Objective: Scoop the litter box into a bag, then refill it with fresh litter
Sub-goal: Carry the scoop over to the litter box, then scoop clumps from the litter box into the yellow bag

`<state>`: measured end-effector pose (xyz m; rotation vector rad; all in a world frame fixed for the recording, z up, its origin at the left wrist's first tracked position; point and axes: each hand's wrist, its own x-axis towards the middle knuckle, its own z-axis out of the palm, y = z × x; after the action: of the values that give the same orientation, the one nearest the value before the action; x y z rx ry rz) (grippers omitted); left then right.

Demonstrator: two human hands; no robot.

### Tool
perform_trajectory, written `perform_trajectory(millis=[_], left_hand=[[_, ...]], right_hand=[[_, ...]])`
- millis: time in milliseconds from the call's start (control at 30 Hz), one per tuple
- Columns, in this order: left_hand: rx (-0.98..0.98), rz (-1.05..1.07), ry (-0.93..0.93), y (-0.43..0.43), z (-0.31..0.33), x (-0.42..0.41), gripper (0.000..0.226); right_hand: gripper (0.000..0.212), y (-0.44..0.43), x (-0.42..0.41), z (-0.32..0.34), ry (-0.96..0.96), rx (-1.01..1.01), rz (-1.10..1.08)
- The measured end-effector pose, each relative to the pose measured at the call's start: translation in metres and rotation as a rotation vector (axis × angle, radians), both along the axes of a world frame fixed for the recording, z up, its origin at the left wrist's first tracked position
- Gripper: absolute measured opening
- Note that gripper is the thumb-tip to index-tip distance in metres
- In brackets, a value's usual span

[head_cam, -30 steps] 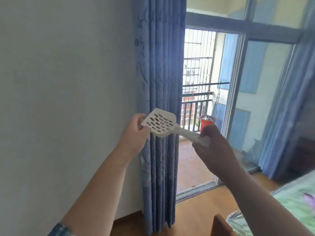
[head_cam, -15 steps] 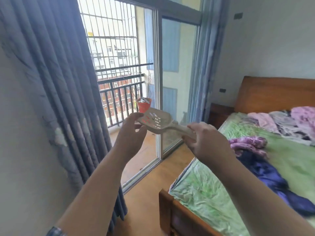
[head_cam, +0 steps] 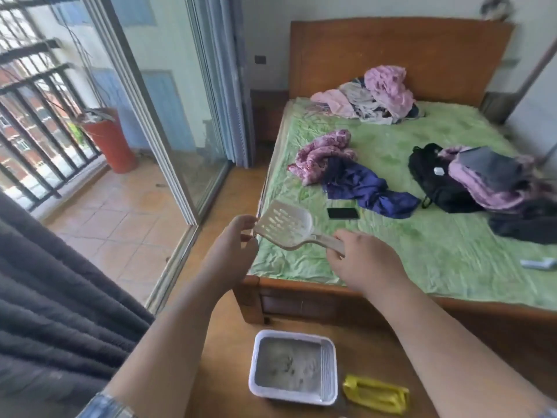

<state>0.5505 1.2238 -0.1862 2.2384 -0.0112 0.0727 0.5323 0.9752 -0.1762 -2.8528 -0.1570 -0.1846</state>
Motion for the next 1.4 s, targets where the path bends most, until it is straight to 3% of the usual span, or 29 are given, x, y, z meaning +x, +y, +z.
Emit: perform_trajectory(millis=[167, 400, 733, 900, 1100, 1200, 1400], left_hand=[[0.176, -0.131, 0.222, 0.019, -0.099, -0.012, 0.049], [0.319, -0.149, 0.549, 0.029, -0.257, -0.046, 0.051], [0.358, -0.043, 0.770, 0.019, -0.578, -0.069, 0.054], [0.440, -0.097, 0.782, 0.028, -0.698, -0.048, 0.052], [0.599, -0.246, 0.802, 0.035, -0.786, 0.012, 0.044], [0.595, -0.279, 0.804, 0.030, -0.815, 0.032, 0.051], [0.570, -0.281, 0.925, 0.034, -0.824, 0.042, 0.058]], right_hand=[[0.023, 0.010, -0.031, -0.095, 0.250, 0.034, -0.144], [0.016, 0.016, -0.055, -0.245, 0.538, 0.021, -0.203], [0.018, 0.013, -0.053, -0.595, 0.765, -0.014, -0.254], [0.014, 0.012, -0.014, -0.731, 0.878, -0.139, -0.128], [0.007, 0.020, 0.031, -0.830, 0.907, -0.439, 0.067], [0.008, 0.034, 0.039, -0.860, 0.851, -0.555, 0.169], [0.014, 0.058, 0.038, -0.880, 0.808, -0.640, 0.241]])
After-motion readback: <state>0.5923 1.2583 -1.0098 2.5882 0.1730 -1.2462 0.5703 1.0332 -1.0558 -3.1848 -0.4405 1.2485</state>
